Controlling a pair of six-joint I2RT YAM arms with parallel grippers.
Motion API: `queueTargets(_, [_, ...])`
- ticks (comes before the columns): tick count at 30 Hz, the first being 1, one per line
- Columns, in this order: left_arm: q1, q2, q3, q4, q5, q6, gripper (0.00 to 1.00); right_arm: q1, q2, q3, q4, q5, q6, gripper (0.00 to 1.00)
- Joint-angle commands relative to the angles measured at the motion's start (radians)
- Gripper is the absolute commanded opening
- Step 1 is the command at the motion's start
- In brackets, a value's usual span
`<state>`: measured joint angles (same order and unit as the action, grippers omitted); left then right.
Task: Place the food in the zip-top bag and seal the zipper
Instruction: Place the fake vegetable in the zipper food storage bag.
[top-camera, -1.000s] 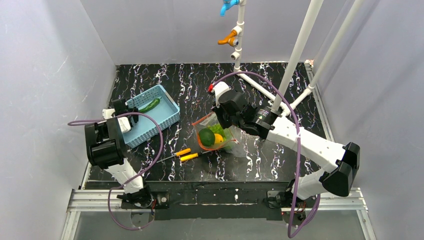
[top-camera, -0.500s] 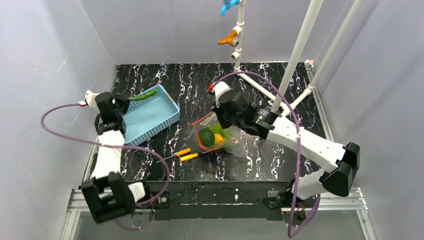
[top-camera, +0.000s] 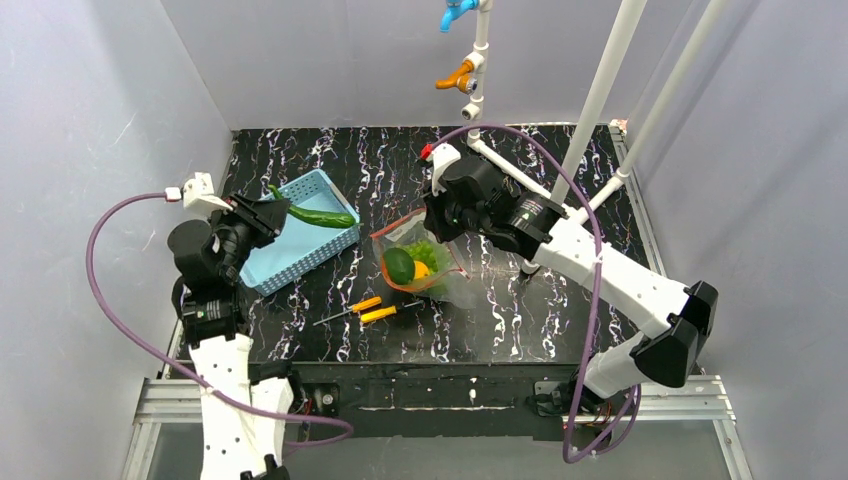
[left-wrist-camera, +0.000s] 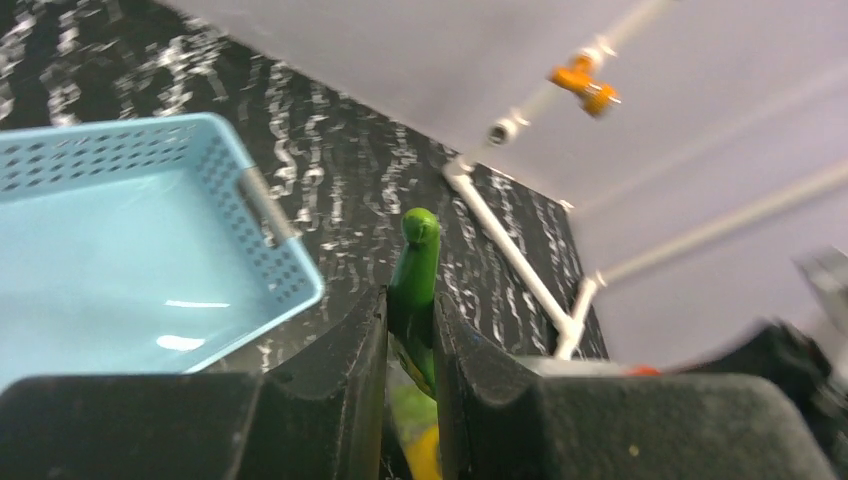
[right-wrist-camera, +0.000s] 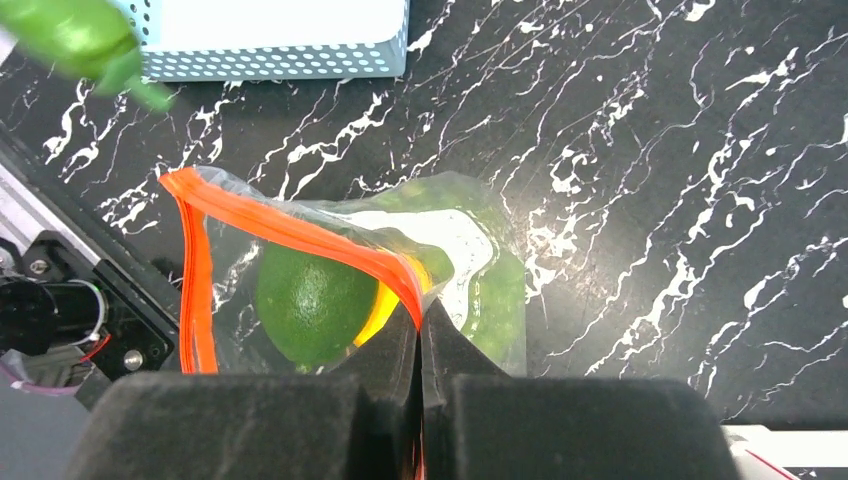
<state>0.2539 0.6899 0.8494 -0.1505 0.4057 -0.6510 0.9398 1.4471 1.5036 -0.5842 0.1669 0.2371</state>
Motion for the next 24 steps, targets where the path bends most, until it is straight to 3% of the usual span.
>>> queueTargets(1, [-0.045,-0.064,0.116,-0.064,0.182,0.098,0.00,-0.035,0.019,0.057,0.020,-0.114,0.047,0.01])
queueTargets(8, [-0.188,-0.038,0.209,-0.078,0.255,0.158,0.00,-0.062,0.052,0.082,0.005,-0.201,0.069,0.01])
queueTargets(13, [-0.351,-0.016,0.206,-0.109,0.150,0.222,0.00,-0.064,0.057,0.096,0.003,-0.221,0.072,0.01])
queueTargets(17, [-0.513,0.022,0.202,-0.136,-0.050,0.284,0.00,-0.064,0.055,0.104,0.000,-0.233,0.072,0.01])
queueTargets(24, [-0.832,0.084,0.146,-0.096,-0.604,0.328,0.00,-0.065,0.052,0.104,-0.001,-0.248,0.079,0.01])
